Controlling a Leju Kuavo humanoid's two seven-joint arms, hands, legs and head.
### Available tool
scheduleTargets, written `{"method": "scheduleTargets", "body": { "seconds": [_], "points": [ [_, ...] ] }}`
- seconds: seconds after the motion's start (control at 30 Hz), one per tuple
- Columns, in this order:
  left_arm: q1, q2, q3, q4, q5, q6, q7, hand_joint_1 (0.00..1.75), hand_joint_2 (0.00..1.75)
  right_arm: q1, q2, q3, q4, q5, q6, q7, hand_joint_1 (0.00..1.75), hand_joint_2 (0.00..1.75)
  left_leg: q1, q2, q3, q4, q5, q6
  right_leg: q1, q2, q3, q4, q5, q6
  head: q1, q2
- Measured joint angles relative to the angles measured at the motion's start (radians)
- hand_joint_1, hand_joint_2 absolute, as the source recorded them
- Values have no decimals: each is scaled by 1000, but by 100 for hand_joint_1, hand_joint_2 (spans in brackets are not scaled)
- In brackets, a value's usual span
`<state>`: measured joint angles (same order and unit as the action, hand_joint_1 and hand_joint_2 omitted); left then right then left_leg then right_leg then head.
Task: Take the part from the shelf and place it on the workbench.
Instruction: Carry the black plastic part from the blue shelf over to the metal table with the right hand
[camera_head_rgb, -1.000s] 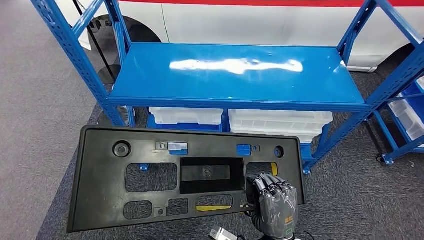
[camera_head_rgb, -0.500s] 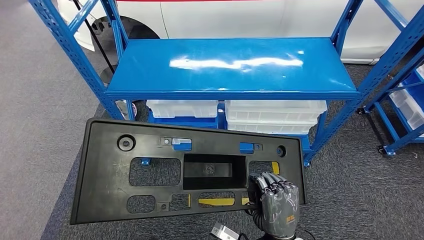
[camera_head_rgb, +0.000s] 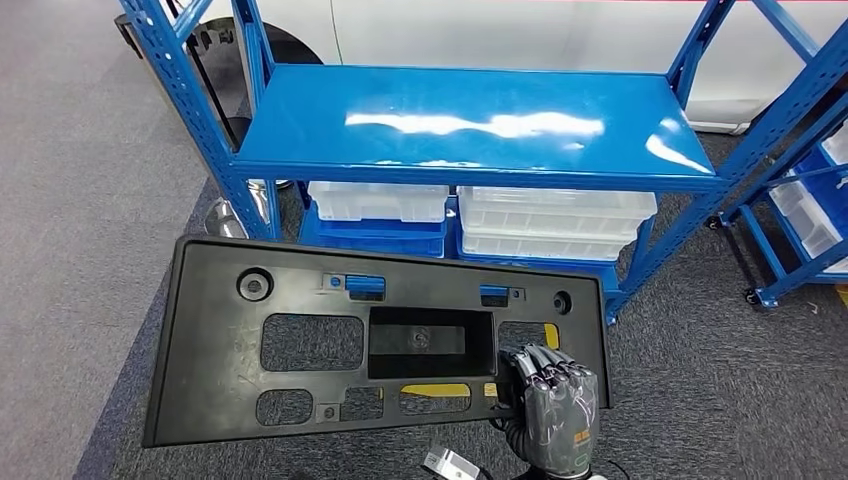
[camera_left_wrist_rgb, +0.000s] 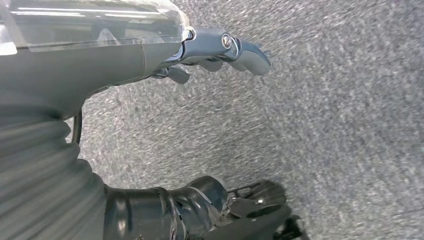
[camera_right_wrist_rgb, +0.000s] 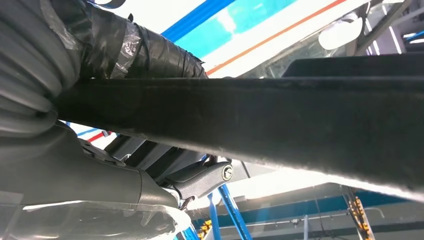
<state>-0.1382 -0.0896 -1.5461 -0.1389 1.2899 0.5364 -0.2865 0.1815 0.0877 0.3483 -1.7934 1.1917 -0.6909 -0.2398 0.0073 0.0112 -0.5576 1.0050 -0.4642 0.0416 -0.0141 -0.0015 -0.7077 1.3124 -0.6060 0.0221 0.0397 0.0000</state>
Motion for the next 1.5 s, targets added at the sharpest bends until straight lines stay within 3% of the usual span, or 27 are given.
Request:
{"method": "scheduleTargets", "body": {
  "seconds": [0.03, 0.13, 0.2, 0.3, 0.4, 0.5, 0.57, 0.63, 0.7, 0.73, 0.8, 0.87, 0.93, 1.03, 1.07, 1.1, 1.17, 1.23, 1.3, 1.37, 1.43, 1.5],
  "points": [
    [0, 0, 0, 0, 1, 0, 0, 0, 175, 0, -1, 0, 2, -4, 0, 0, 175, 175, 0, 0, -8, 5, 3, -1, -1, 0, 25, -24, 15, 0, 0, 0],
    [0, 0, 0, 0, 5, 0, -1, 0, 175, -2, -3, 1, 3, -19, 0, 2, 175, 175, -2, -1, -25, 20, 8, -9, 1, 0, 147, -216, 76, -9, 0, 0],
    [-1, 0, 0, 0, 7, 0, -2, 0, 175, -4, -6, 2, 3, -30, 0, 5, 175, 175, -5, -2, -32, 25, 14, -20, 7, 1, 171, -270, 84, -19, 0, 0],
    [-1, 0, 0, 0, 9, 0, -7, 0, 175, -3, -11, 4, 4, -45, 0, 9, 175, 175, -4, -2, -40, 27, 16, -41, 6, 1, 161, -275, 101, -39, 0, 0],
    [-1, 0, 0, 0, 10, 1, -10, 0, 175, -4, -14, 8, 4, -51, 0, 9, 175, 175, -1, -4, -59, 64, -24, -54, 0, -1, 153, -282, 115, -56, -1, 0],
    [-1, 0, 0, 0, 10, 1, -10, 0, 175, -4, -14, 8, 4, -52, 0, 9, 175, 175, -1, -4, -64, 78, -36, -55, 0, -2, 151, -282, 116, -58, -1, 0],
    [0, 0, 0, 0, 12, 1, -11, 0, 175, -3, -15, 9, 4, -60, 0, 9, 175, 175, 1, -4, -102, 176, -90, -59, 2, -3, 141, -281, 122, -59, -1, 0],
    [1, 0, 0, 0, 14, 1, -13, 0, 175, -2, -20, 10, 6, -73, 0, 9, 175, 175, 3, -6, -91, 218, -108, -61, 3, 1, 122, -278, 135, -57, -1, 0],
    [1, 0, 0, 0, 14, 1, -15, 0, 175, -2, -23, 13, 7, -79, 0, 9, 175, 175, 2, -22, 0, 92, -61, -53, 5, 8, 111, -273, 144, -49, -1, 0],
    [1, 0, 0, 0, 14, 2, -15, 0, 175, -2, -24, 14, 7, -80, 0, 10, 175, 175, 1, -31, 30, 39, -49, -48, 5, 11, 108, -272, 146, -45, -1, 0],
    [2, 0, 0, 0, 14, 2, -16, 0, 175, -3, -25, 15, 7, -84, 0, 10, 175, 175, -4, -40, 46, 5, -46, -40, 5, 18, 103, -270, 153, -32, -1, 0],
    [4, 0, 0, 0, 16, 2, -16, 0, 175, -2, -26, 16, 7, -86, 0, 10, 175, 175, -1, -26, 42, 0, -37, -29, 4, 26, 99, -269, 158, -20, -1, 0],
    [5, 0, 0, 0, 16, 1, -16, 0, 175, -1, -28, 16, 7, -86, 0, 9, 175, 175, 4, -10, 39, -9, -26, -14, 4, 23, 79, -229, 125, -12, 1, 0],
    [6, 0, 0, 0, 16, -1, -16, 0, 175, 1, -31, 16, 7, -86, 0, 8, 175, 175, 2, 17, 28, -9, -20, -4, 1, 14, 2, -51, 24, -4, 3, 0],
    [7, 0, 0, 0, 16, -2, -16, 0, 175, 2, -32, 16, 7, -86, 0, 7, 175, 175, 2, 26, 25, -7, -20, -4, 1, 12, -14, -8, 11, -2, 3, 0],
    [7, 0, 0, 0, 17, -2, -16, 0, 175, 3, -33, 16, 7, -87, 0, 7, 175, 175, 1, 36, 24, -6, -20, -4, 1, 10, -11, -2, 17, -1, 3, 0],
    [6, -1, 0, 0, 17, -4, -16, 0, 175, 5, -34, 16, 7, -87, 0, 7, 175, 175, 1, 54, 24, -2, -22, -7, 1, -9, 52, -102, 75, -5, 3, 0],
    [5, -2, 0, 0, 17, -11, -21, 0, 175, 4, -35, 16, 7, -87, 0, 7, 175, 175, -4, 68, 24, 5, -27, -16, 9, -49, 119, -227, 114, -15, 3, 0],
    [5, -3, 0, 0, 21, -27, -32, 0, 175, 4, -36, 16, 7, -87, 0, 7, 175, 175, -9, 83, 23, 9, -31, -25, 17, -66, 133, -268, 115, -26, 2, 0],
    [4, -2, 0, 0, 26, -42, -43, 0, 175, 7, -37, 16, 7, -88, 0, 7, 175, 175, -9, 95, 24, 10, -35, -34, 15, -46, 128, -272, 120, -37, 2, 0],
    [3, -2, 0, 0, 27, -48, -50, 0, 175, 8, -38, 16, 6, -89, 0, 7, 175, 175, -5, 61, 11, 46, -66, -46, 10, -27, 127, -278, 127, -50, 2, 0],
    [5, -2, 0, 0, 28, -54, -56, 0, 175, 7, -38, 16, 6, -89, 0, 7, 175, 175, -2, 12, -36, 157, -133, -54, 7, -7, 123, -280, 132, -59, 2, 0]
  ]
}}
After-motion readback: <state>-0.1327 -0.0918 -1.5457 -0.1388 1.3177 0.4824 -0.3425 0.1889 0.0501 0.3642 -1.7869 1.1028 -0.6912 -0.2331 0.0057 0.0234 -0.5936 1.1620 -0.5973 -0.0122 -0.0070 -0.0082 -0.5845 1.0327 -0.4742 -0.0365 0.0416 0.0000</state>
